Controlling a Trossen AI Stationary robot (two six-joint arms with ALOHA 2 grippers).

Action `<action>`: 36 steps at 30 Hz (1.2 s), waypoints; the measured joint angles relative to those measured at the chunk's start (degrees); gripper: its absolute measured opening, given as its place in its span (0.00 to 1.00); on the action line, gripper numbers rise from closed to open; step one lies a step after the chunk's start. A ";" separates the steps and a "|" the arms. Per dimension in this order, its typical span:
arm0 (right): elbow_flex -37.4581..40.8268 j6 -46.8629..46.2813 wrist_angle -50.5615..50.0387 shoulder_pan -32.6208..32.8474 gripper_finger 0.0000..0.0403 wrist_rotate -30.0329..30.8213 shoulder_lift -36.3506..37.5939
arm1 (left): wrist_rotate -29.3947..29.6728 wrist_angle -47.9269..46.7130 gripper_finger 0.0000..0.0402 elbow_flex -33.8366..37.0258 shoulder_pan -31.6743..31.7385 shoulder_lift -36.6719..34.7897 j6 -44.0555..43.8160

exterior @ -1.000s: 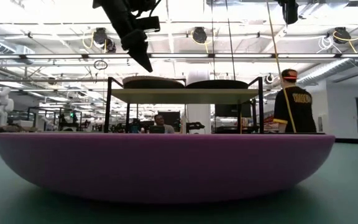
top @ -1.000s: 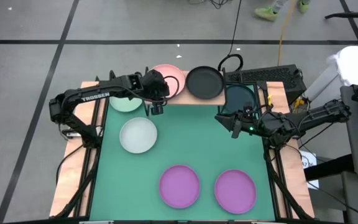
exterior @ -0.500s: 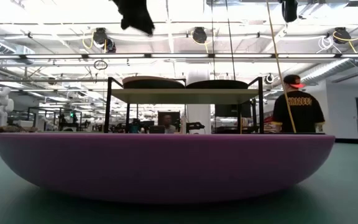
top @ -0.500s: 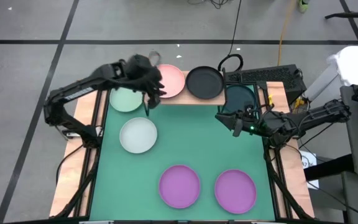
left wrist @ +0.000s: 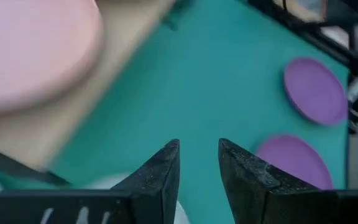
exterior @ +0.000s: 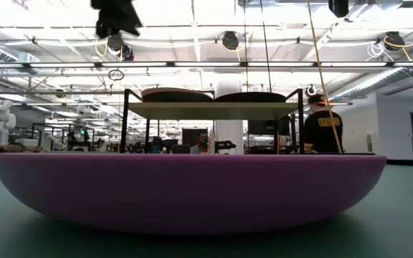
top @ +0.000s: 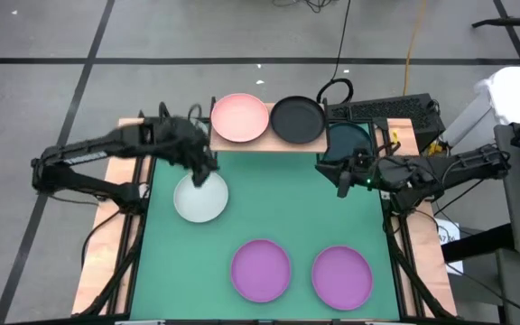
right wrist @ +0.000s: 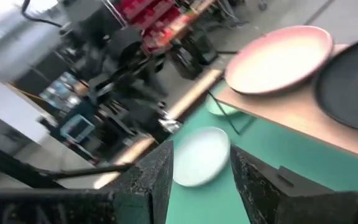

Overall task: Place and stack plates onto a shelf
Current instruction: Stack the right purple plate on top of the black plate on the shelf

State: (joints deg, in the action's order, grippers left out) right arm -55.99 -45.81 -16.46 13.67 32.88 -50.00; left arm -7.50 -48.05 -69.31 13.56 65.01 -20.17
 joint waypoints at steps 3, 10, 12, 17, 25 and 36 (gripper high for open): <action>-3.47 -0.95 -7.07 -1.15 0.36 -1.54 -1.66 | 0.05 6.09 0.29 8.19 -5.64 -2.21 -7.23; -8.35 -4.67 -20.73 -3.83 0.36 -13.00 -6.91 | 5.53 16.91 0.29 20.69 -16.89 -3.93 -21.83; -8.35 -6.34 -22.91 -3.98 0.36 -17.89 -8.41 | 7.41 18.35 0.29 22.65 -19.27 -3.93 -23.28; -8.35 -11.85 -30.10 -3.40 0.36 -29.06 -12.56 | 9.72 19.32 0.29 25.95 -22.70 -3.93 -24.60; -7.27 -8.30 -36.64 3.00 0.36 -35.97 -18.19 | 13.00 19.27 0.29 27.98 -25.23 -3.93 -22.53; -1.43 -19.15 -21.04 20.07 0.36 -43.36 -23.07 | 14.70 22.56 0.29 27.99 -25.62 -3.93 -20.85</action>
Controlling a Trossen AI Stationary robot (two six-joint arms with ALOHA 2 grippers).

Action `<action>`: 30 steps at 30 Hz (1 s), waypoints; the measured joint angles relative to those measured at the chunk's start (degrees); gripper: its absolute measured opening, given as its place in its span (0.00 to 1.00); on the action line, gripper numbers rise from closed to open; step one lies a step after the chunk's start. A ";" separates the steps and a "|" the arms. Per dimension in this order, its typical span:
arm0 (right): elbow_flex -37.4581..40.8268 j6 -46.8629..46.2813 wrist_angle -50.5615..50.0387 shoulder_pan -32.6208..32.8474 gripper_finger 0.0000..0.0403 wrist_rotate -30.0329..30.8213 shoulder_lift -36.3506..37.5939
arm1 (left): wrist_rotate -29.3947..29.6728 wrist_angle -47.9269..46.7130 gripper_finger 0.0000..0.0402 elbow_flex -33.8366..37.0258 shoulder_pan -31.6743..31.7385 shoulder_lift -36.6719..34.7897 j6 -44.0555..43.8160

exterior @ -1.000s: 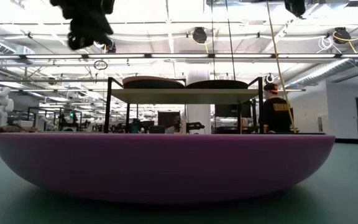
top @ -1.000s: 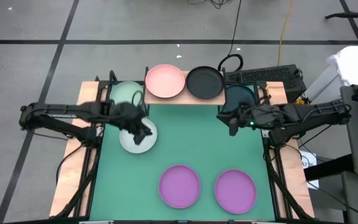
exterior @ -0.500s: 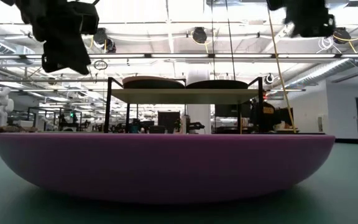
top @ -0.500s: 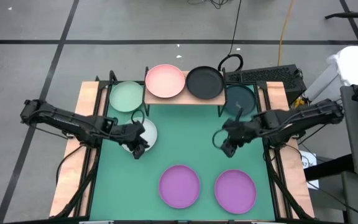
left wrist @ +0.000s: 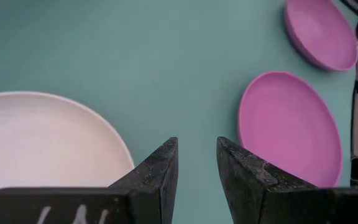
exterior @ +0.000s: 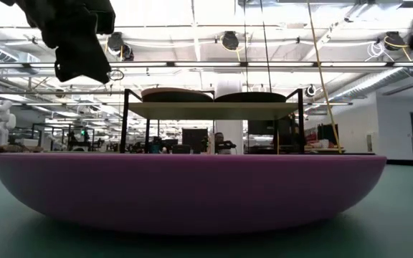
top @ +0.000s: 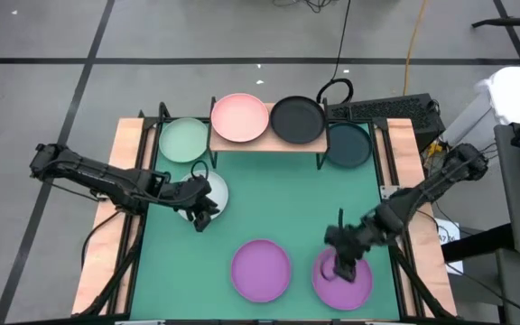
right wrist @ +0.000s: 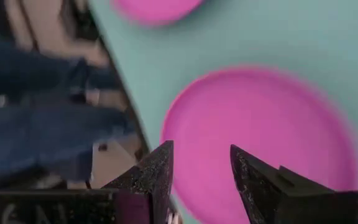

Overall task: Place and stack plates onto a shelf
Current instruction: Stack the right purple plate on top of the black plate on the shelf

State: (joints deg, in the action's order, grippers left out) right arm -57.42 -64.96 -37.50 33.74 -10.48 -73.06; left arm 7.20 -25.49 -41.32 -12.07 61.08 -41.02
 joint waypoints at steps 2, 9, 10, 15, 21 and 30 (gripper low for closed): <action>0.01 0.32 2.34 3.70 0.36 -0.01 -1.27 | -0.03 0.64 0.29 0.00 -0.29 0.00 0.49; 0.01 5.91 13.43 15.27 0.36 2.93 -7.46 | -1.75 0.61 0.29 0.00 -0.40 0.00 3.40; 0.01 4.73 14.02 16.38 0.36 2.78 -8.66 | -2.49 0.58 0.29 0.00 -0.40 0.00 3.78; 0.05 2.25 17.40 21.20 0.31 2.74 -13.90 | -4.65 0.56 0.29 0.00 -0.40 0.00 4.70; 0.05 3.27 16.80 23.21 0.23 3.30 -17.13 | -5.03 0.56 0.29 0.00 -0.40 0.00 4.29; 0.05 10.23 15.07 23.23 0.24 4.59 -20.85 | -5.72 0.67 0.29 0.00 -0.45 0.00 3.57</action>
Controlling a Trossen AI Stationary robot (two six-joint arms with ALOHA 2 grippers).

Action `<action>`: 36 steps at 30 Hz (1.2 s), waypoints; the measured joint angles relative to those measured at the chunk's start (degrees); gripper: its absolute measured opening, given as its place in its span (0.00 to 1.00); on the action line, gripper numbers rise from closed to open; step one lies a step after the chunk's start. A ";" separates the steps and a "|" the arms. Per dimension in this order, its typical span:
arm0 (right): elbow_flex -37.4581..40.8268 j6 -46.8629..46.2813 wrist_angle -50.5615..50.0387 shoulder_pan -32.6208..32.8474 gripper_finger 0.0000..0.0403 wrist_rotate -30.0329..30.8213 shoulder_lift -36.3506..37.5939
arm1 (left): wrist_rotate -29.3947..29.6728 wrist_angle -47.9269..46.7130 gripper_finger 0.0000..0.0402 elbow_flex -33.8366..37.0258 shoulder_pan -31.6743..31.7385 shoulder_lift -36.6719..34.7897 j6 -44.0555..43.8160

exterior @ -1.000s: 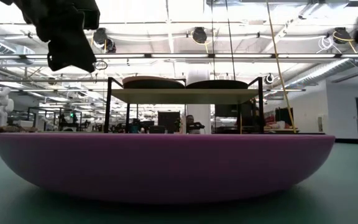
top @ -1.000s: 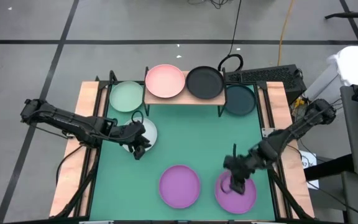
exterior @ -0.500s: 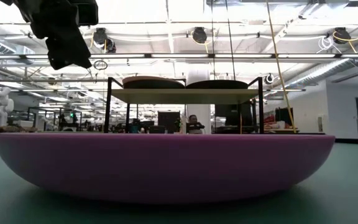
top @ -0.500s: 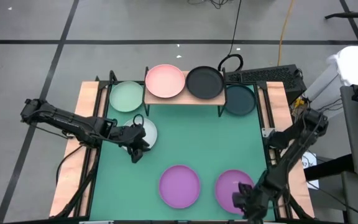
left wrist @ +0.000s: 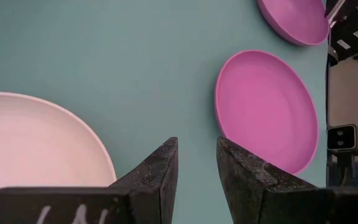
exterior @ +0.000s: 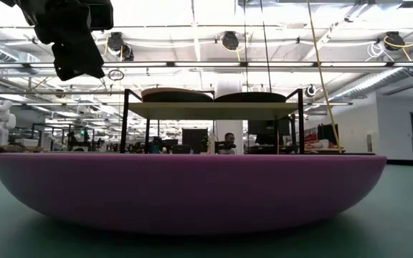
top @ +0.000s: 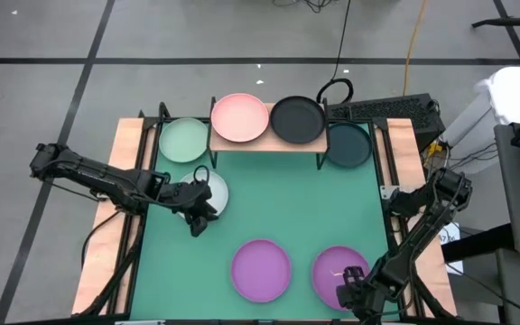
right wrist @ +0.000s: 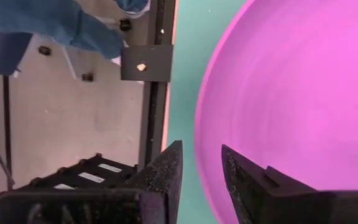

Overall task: Place and stack plates onto a shelf
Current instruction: Stack the right purple plate on top of the black plate on the shelf

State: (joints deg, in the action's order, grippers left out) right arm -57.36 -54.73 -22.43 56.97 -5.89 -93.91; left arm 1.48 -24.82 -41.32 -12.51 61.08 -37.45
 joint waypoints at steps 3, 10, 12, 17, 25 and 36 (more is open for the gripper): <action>0.00 1.33 0.38 0.00 0.25 -0.13 -0.34 | -0.01 -0.02 0.29 0.00 0.00 0.00 -0.09; 0.00 6.84 2.22 0.00 0.26 -0.14 -2.61 | -0.03 -0.04 0.29 0.00 0.00 0.00 -0.08; 0.00 8.53 2.23 0.00 0.26 -0.11 -3.40 | -0.04 -0.15 0.29 0.00 0.00 0.00 -0.10; -0.09 11.23 0.75 0.00 0.20 0.05 -4.09 | -0.07 -0.24 0.29 0.00 0.00 0.00 -0.17; -0.24 14.32 -0.84 0.04 0.03 1.73 -3.91 | -0.09 -0.48 0.29 0.02 0.00 0.00 -0.26; 0.01 10.92 -5.75 -0.58 0.01 3.26 1.46 | 0.18 -0.60 0.29 0.02 0.00 0.00 0.09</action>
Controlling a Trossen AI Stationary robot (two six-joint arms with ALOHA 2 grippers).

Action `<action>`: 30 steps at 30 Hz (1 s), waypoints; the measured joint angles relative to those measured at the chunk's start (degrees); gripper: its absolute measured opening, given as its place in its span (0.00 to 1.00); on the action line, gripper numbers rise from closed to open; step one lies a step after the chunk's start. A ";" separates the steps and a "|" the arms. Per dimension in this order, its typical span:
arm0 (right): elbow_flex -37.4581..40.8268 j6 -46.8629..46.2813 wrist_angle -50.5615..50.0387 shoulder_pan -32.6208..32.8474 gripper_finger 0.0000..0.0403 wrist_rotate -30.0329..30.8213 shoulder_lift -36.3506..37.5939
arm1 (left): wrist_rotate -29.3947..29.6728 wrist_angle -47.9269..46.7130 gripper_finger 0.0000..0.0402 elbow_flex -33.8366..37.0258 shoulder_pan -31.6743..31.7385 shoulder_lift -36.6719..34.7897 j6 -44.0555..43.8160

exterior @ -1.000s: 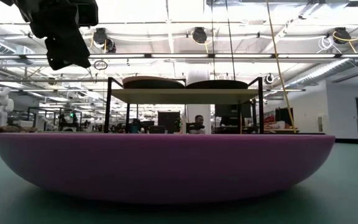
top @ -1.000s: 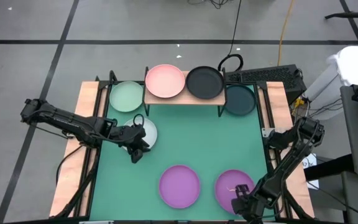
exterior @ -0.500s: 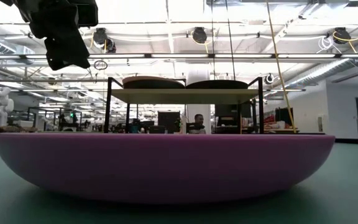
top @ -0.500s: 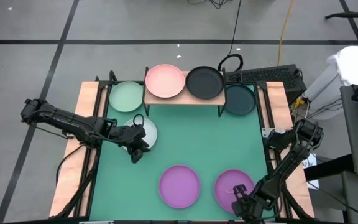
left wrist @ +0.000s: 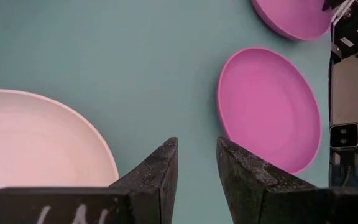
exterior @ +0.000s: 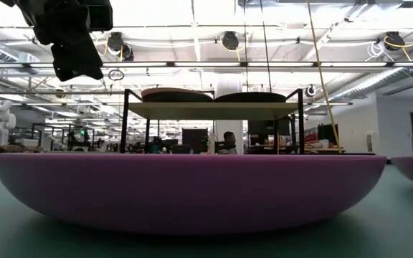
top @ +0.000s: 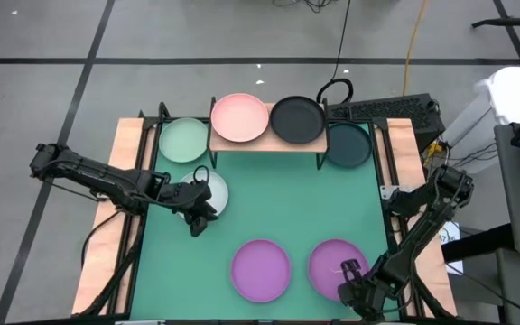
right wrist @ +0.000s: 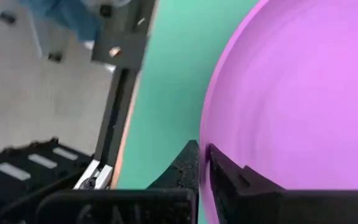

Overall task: Place and stack plates onto a shelf
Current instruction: Stack the right purple plate on top of the black plate on the shelf

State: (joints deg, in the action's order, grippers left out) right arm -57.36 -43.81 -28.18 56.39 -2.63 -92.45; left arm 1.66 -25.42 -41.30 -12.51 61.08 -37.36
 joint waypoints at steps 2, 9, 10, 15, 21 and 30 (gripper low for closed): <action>-0.01 -0.68 -1.75 -0.63 0.00 1.33 2.26 | 0.51 -0.01 0.29 0.00 0.00 0.01 0.28; -4.51 5.56 -11.67 -7.07 0.00 2.76 7.06 | 2.38 -0.01 0.29 0.00 0.02 0.02 1.33; -5.52 6.81 -13.15 -8.07 0.00 2.71 7.28 | 2.64 -0.01 0.29 0.00 0.02 0.02 1.33; -9.70 12.29 -18.21 -12.15 0.00 2.81 7.61 | 3.49 -0.01 0.29 0.00 0.04 0.02 1.70; -15.11 16.33 -24.35 -15.71 0.00 4.24 7.61 | 4.92 -0.01 0.29 0.00 0.04 0.02 1.70; -23.92 18.25 -32.49 -20.04 0.00 7.67 7.65 | 7.20 0.01 0.29 0.00 0.04 0.02 3.16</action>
State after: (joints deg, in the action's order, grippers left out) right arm -81.27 -25.55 -60.68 36.35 5.05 -84.79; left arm 8.86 -25.41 -41.30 -12.47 61.10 -34.20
